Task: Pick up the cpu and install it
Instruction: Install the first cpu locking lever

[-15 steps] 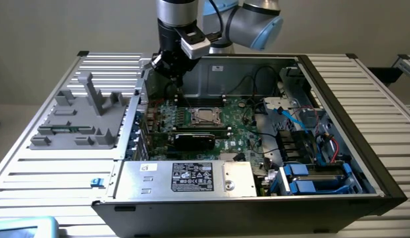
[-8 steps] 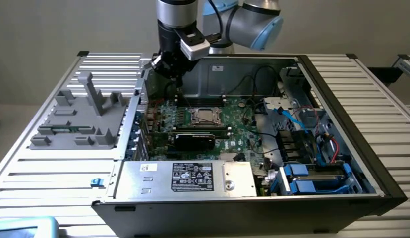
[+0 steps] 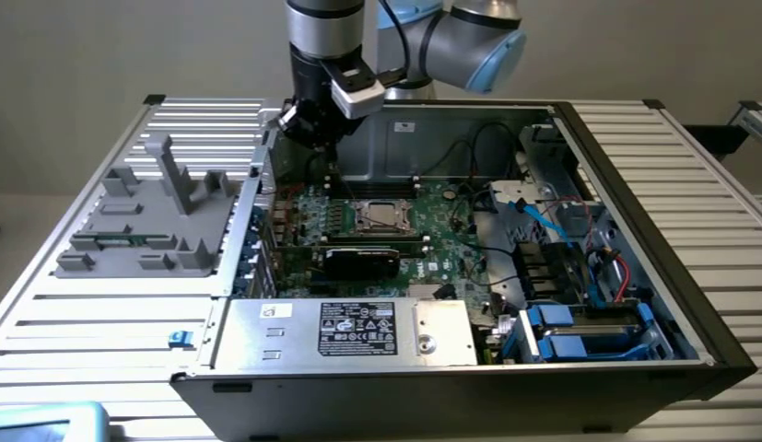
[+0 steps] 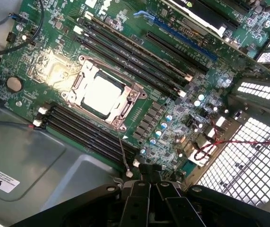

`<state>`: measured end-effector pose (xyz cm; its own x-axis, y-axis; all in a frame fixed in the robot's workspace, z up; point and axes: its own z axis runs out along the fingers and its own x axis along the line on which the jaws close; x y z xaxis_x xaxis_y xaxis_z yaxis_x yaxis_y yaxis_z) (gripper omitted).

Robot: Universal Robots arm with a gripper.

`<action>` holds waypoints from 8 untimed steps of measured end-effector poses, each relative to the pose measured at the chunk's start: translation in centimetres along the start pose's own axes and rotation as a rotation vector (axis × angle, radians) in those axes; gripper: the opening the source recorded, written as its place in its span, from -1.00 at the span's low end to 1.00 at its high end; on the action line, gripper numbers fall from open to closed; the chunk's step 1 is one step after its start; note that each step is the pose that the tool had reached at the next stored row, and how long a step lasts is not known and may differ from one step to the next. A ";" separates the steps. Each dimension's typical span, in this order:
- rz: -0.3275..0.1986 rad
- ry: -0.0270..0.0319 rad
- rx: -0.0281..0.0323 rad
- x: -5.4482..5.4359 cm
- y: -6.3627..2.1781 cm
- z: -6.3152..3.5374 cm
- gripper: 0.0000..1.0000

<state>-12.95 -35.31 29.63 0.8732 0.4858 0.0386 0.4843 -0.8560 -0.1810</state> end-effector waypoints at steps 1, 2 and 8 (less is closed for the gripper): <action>0.004 0.0009 0.0005 0.0 0.03 0.17 -0.79; 0.008 0.0023 0.0013 0.0 0.07 0.36 -0.79; 0.036 0.0101 0.0048 -0.1 0.25 1.33 -0.79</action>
<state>-12.97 -35.32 28.27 0.8906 0.4528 0.0419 0.4522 -0.8721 -0.1871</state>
